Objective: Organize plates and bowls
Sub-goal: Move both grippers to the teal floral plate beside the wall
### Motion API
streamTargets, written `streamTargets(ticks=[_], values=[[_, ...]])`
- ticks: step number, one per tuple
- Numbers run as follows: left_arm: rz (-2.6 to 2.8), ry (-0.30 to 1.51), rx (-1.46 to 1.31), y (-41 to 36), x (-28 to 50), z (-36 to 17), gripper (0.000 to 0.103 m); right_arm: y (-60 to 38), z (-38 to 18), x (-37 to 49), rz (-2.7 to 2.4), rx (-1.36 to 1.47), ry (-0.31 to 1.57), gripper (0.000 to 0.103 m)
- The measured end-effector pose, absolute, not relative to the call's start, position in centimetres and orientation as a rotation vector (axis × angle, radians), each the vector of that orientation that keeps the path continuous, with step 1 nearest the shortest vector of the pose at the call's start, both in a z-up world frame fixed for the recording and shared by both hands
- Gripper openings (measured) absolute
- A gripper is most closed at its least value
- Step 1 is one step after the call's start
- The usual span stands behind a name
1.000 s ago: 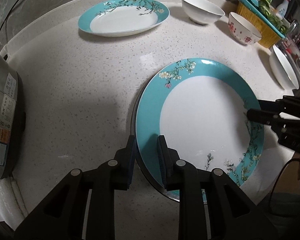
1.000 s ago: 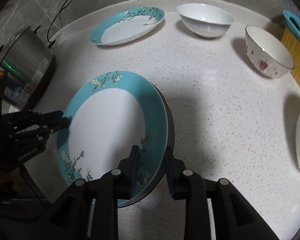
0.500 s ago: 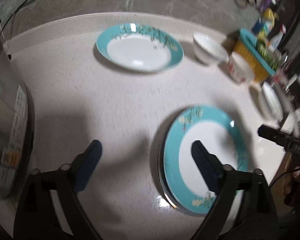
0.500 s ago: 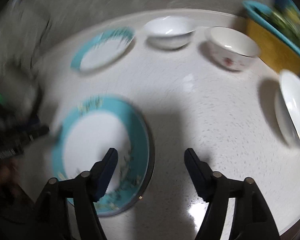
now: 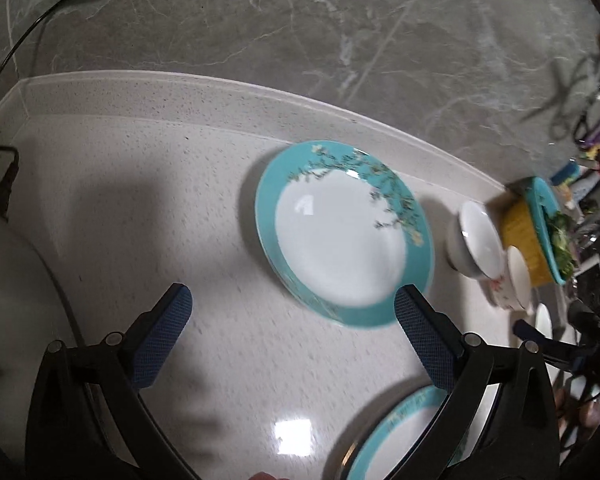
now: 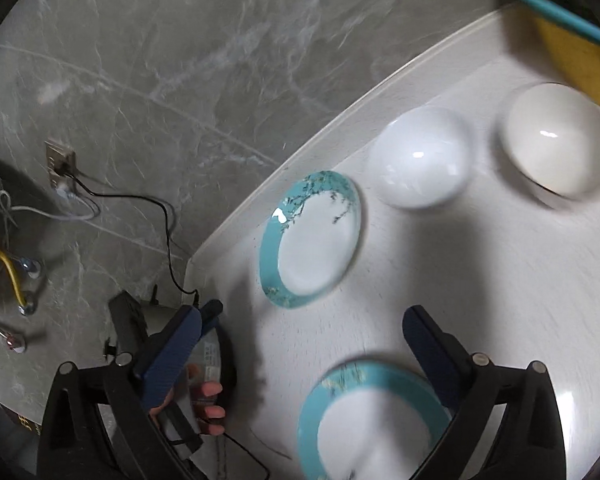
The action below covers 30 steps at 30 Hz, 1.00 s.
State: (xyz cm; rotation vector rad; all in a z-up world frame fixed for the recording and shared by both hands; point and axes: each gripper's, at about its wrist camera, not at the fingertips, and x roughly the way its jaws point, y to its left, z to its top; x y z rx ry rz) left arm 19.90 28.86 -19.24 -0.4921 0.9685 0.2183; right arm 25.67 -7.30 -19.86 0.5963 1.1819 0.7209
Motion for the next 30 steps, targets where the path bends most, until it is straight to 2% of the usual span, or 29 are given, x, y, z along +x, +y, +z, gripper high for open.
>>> streamTargets(ticks=[5,13,17,19,26,30], values=[[0.274,1.010,-0.425,29.6,23.0,-20.5,0.103,-3.6,-23.2,28.8,0.768,0.570,1.245,0.103],[0.326,1.126,-0.489,32.2,26.6,-24.3,0.103,-2.1,-26.9,32.6,0.710,0.543,1.285,0.103],[0.341,1.121,-0.537,33.4,26.9,-25.0,0.101,-1.2,-27.7,33.3,0.692,0.502,1.299,0.100],[0.346,1.132,-0.552,34.0,27.3,-25.4,0.101,-0.9,-28.3,33.6,0.676,0.499,1.311,0.094],[0.342,1.148,-0.469,33.4,28.6,-25.8,0.100,0.6,-29.2,34.6,0.633,0.451,1.328,0.087],[0.319,1.163,-0.450,33.2,29.3,-26.3,0.094,1.5,-29.0,35.0,0.634,0.413,1.321,0.086]])
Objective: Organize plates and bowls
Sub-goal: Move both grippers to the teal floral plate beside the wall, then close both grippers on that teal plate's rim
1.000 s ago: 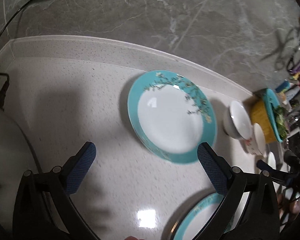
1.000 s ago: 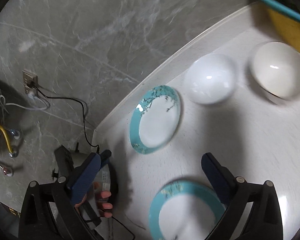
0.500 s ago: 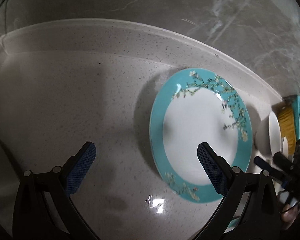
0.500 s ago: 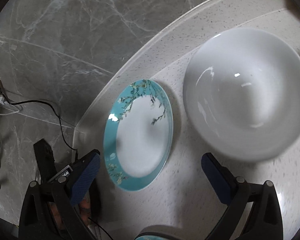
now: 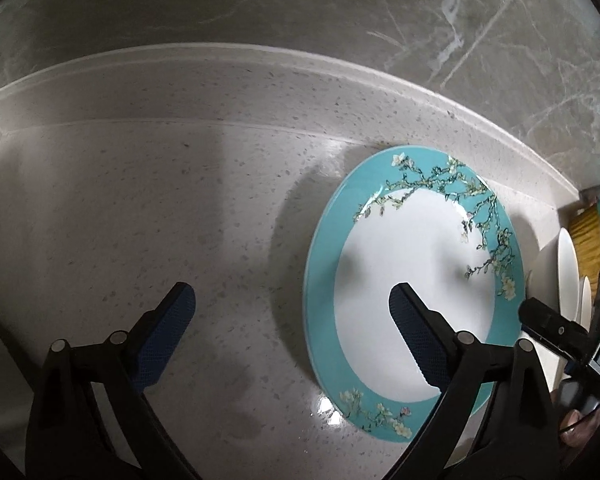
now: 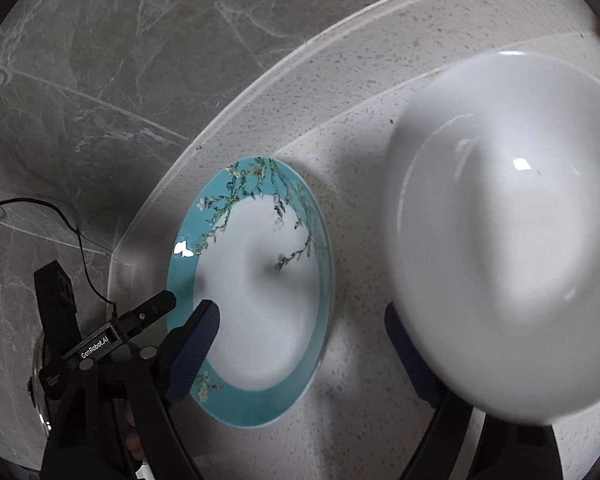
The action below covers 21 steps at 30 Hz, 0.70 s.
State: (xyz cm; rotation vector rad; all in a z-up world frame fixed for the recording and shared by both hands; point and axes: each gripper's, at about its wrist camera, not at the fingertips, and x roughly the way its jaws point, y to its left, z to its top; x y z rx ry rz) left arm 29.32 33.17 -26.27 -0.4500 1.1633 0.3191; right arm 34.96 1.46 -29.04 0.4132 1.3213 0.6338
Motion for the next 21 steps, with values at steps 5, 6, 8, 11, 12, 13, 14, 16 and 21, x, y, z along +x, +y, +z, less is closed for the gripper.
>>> streamTargets(ticks=[5,6,8,11,12,13,14,16,21], values=[[0.299,1.174,-0.446,33.0,30.1,-27.1,0.079,2.1,-29.1,35.6,0.631,0.406,1.326,0.078],[0.288,1.172,-0.450,33.1,30.1,-27.2,0.072,2.3,-29.1,35.7,0.632,0.401,1.327,0.077],[0.269,1.175,-0.455,33.0,30.5,-27.6,0.060,2.6,-29.2,35.9,0.630,0.393,1.329,0.074],[0.254,1.164,-0.469,33.1,30.6,-27.8,0.046,2.9,-29.3,36.0,0.626,0.393,1.331,0.074],[0.252,1.162,-0.473,33.1,30.6,-27.8,0.041,3.0,-29.3,36.0,0.624,0.391,1.332,0.074],[0.251,1.161,-0.475,33.2,30.6,-27.9,0.039,3.2,-29.3,36.1,0.625,0.383,1.333,0.072],[0.245,1.159,-0.477,33.3,30.6,-27.9,0.035,3.4,-29.3,36.1,0.627,0.371,1.335,0.067],[0.237,1.160,-0.473,33.3,30.7,-27.9,0.032,3.9,-29.4,36.2,0.629,0.347,1.341,0.058],[0.214,1.163,-0.470,32.6,31.8,-28.2,0.018,4.4,-29.4,36.4,0.617,0.327,1.348,0.052]])
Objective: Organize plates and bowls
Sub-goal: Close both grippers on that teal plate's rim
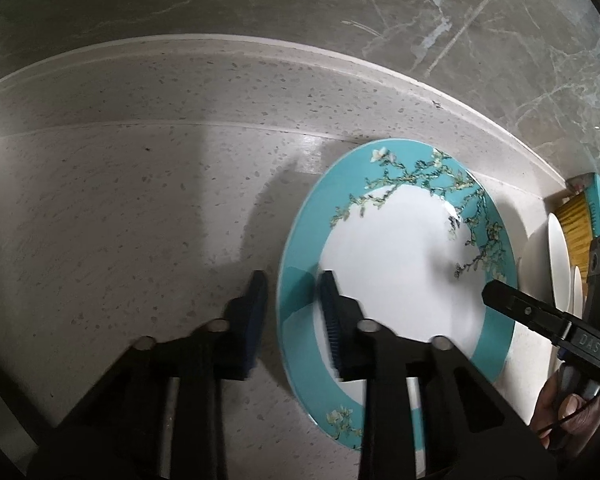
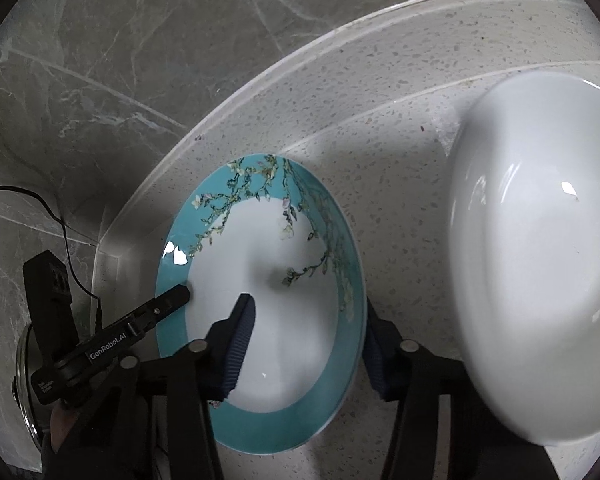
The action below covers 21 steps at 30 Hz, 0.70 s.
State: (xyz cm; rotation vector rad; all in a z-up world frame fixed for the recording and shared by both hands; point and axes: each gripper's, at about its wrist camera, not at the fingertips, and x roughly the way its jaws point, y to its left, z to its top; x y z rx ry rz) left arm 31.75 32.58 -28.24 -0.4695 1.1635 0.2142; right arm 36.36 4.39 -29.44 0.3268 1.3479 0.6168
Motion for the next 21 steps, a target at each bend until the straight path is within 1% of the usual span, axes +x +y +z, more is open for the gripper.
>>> streamTargets(ticks=[1,2,3,4,5,6,11,21], values=[[0.215,1.160,-0.468,32.5,31.8,-28.3,0.018,4.4,-29.4,36.4,0.611,0.317,1.348,0.048],[0.217,1.158,-0.467,32.4,31.7,-28.1,0.018,4.4,-29.4,36.4,0.599,0.304,1.348,0.041],[0.216,1.156,-0.468,32.4,31.7,-28.1,0.018,4.2,-29.6,36.5,0.586,0.298,1.348,0.037],[0.213,1.154,-0.468,32.3,31.7,-28.2,0.018,4.1,-29.8,36.7,0.574,0.298,1.350,0.028],[0.211,1.155,-0.465,32.1,31.9,-28.3,0.018,3.9,-29.9,36.8,0.562,0.293,1.352,0.017],[0.210,1.156,-0.463,32.1,31.9,-28.3,0.018,3.7,-30.0,36.9,0.553,0.287,1.353,0.013],[0.217,1.156,-0.441,31.6,31.8,-28.2,0.018,4.3,-29.6,36.6,0.542,0.212,1.330,0.014],[0.232,1.130,-0.420,30.6,31.1,-27.7,0.017,4.6,-29.1,36.0,0.541,0.176,1.305,0.015]])
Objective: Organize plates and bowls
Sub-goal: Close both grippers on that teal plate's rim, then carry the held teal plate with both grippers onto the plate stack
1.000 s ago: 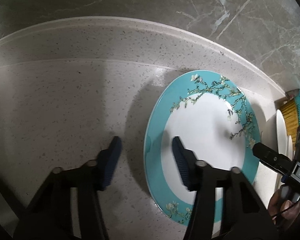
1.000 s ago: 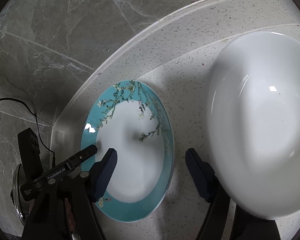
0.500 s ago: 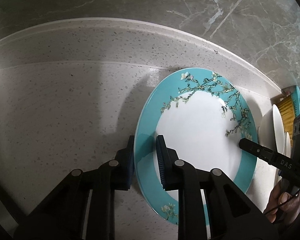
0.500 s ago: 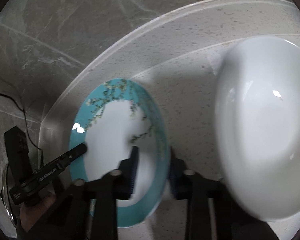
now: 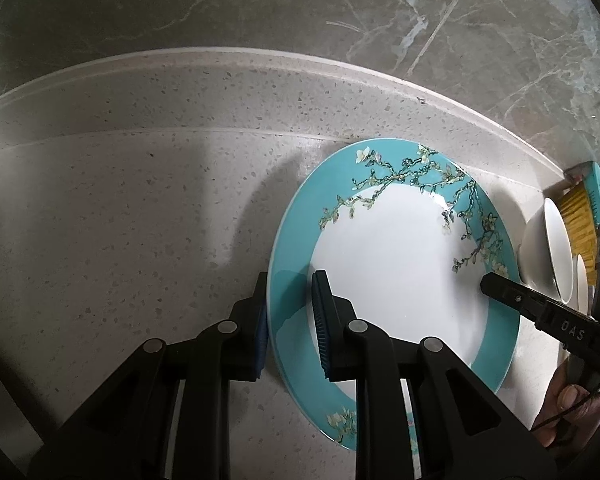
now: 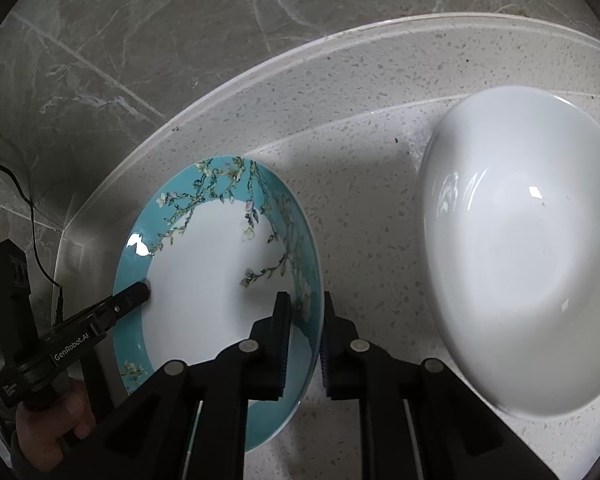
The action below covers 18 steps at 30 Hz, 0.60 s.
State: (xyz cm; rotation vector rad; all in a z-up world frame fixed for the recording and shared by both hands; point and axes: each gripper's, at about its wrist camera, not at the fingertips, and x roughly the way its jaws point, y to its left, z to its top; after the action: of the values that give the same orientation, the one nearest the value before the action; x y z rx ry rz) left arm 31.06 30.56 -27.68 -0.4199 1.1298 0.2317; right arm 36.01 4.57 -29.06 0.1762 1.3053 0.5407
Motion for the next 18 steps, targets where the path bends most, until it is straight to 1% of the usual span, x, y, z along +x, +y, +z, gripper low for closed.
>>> streamTargets(ticks=[10,18], values=[[0.238,1.091,-0.402,29.8,29.8,-26.6,0.017,3.7,-27.9,35.2,0.552,0.175,1.268,0.016],[0.232,1.055,-0.400,29.2,27.8,-24.6,0.017,2.2,-25.6,33.7,0.565,0.169,1.227,0.016]])
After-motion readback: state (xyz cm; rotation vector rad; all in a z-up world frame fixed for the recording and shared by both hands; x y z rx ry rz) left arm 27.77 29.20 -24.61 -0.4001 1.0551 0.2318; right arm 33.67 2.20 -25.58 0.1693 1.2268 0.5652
